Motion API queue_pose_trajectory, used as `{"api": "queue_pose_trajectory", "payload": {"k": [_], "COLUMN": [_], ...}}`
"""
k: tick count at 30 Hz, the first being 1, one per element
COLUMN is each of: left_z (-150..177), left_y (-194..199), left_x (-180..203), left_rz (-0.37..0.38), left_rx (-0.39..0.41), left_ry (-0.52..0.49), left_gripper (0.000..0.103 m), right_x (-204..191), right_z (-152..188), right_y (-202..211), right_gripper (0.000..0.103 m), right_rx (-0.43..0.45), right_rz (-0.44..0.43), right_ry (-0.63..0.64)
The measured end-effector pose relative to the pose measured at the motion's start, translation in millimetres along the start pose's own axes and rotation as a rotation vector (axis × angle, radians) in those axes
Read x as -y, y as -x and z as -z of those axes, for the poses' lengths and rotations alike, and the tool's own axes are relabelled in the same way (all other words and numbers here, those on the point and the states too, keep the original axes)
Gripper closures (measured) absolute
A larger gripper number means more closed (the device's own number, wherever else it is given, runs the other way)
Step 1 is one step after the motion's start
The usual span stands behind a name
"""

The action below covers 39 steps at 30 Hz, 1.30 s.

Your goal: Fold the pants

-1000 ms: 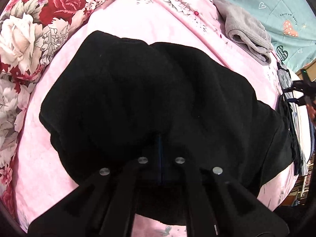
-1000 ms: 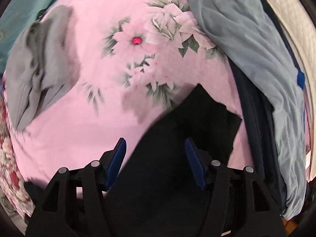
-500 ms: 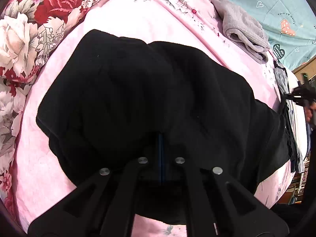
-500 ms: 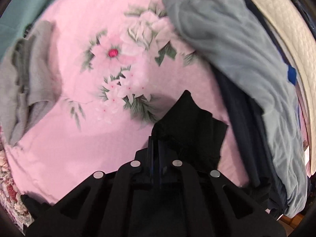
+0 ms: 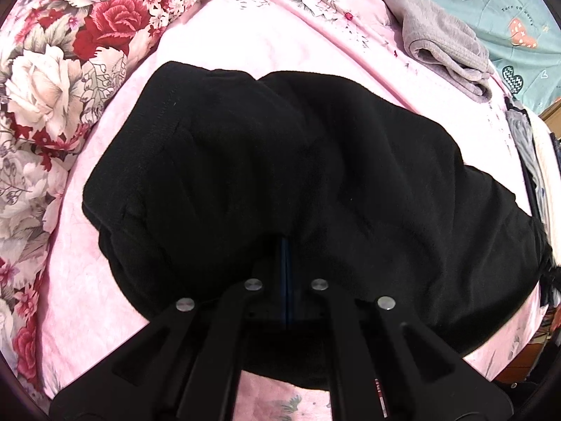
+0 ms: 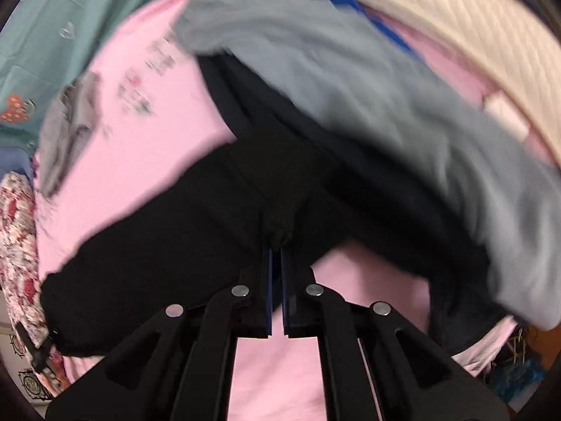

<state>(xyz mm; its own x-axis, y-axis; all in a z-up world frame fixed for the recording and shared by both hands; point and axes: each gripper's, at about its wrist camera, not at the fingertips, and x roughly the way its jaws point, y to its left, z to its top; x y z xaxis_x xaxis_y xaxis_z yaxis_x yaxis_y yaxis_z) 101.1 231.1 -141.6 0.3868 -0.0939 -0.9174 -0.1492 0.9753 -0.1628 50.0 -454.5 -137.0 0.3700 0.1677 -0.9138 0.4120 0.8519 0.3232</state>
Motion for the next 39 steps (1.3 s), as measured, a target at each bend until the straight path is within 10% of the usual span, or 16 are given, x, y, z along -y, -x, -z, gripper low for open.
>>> {"api": "queue_pose_trajectory", "payload": {"k": [2, 6, 13, 19, 27, 36, 39], "left_z": [-1.4, -1.3, 3.2, 3.5, 6.2, 11.8, 12.5], "left_y": [-0.4, -0.6, 0.4, 1.4, 2.8, 5.7, 9.4], "left_x": [2.5, 5.7, 16.0, 18.1, 16.3, 11.9, 6.7], "left_rz": [-0.023, -0.059, -0.114, -0.13, -0.113, -0.06, -0.022], "left_rx": [-0.007, -0.009, 0.004, 0.0, 0.008, 0.012, 0.01], "left_ry": [0.003, 0.011, 0.0, 0.004, 0.022, 0.056, 0.066], "left_gripper": [0.1, 0.1, 0.101, 0.1, 0.1, 0.1, 0.1], "right_x": [10.0, 8.9, -16.5, -0.2, 13.7, 34.1, 23.1], "right_z": [8.7, 8.9, 0.4, -25.3, -19.2, -5.7, -7.7], "right_y": [-2.7, 9.3, 45.9, 5.2, -3.8, -0.2, 2.0], "right_gripper": [0.098, 0.063, 0.055, 0.055, 0.091, 0.09, 0.072], "right_rx": [0.045, 0.036, 0.105, 0.032, 0.065, 0.059, 0.049], "right_rz": [-0.054, -0.053, 0.084, 0.039, -0.04, 0.025, 0.112], "right_ry": [-0.003, 0.037, 0.184, 0.101, 0.093, 0.049, 0.083]}}
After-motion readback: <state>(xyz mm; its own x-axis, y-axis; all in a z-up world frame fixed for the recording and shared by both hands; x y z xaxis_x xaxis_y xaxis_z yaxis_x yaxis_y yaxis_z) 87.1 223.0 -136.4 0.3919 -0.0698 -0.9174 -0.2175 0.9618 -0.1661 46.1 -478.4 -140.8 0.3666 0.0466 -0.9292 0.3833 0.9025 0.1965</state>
